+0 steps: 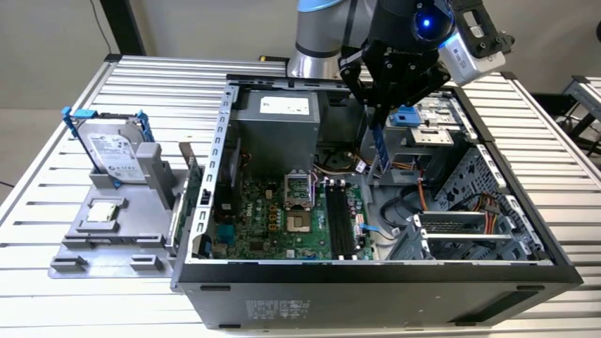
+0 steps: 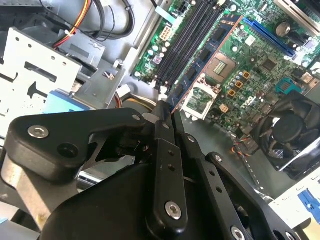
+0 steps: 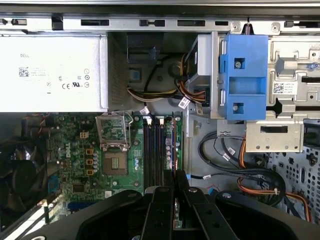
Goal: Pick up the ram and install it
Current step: 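Insert the ram into the slot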
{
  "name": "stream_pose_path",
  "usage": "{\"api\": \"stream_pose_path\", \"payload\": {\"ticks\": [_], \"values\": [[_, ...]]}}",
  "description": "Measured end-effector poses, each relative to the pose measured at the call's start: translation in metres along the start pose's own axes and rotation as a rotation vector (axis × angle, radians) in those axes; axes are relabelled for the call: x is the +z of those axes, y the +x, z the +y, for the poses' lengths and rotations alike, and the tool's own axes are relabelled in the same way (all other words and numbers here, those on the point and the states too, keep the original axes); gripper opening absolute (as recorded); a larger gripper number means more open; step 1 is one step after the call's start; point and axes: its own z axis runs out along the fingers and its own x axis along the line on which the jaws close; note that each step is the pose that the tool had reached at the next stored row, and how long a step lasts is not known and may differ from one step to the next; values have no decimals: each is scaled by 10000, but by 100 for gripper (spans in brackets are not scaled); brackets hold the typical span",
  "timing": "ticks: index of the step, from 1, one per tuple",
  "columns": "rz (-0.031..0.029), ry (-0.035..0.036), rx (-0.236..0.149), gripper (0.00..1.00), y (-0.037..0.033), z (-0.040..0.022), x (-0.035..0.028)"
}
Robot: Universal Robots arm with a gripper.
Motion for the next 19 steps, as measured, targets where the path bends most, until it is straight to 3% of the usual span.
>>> {"api": "stream_pose_path", "payload": {"ticks": [4,19], "values": [[-1,-3,3,0,0,-1,18],[-1,4,40,0,4,-5,290]]}}
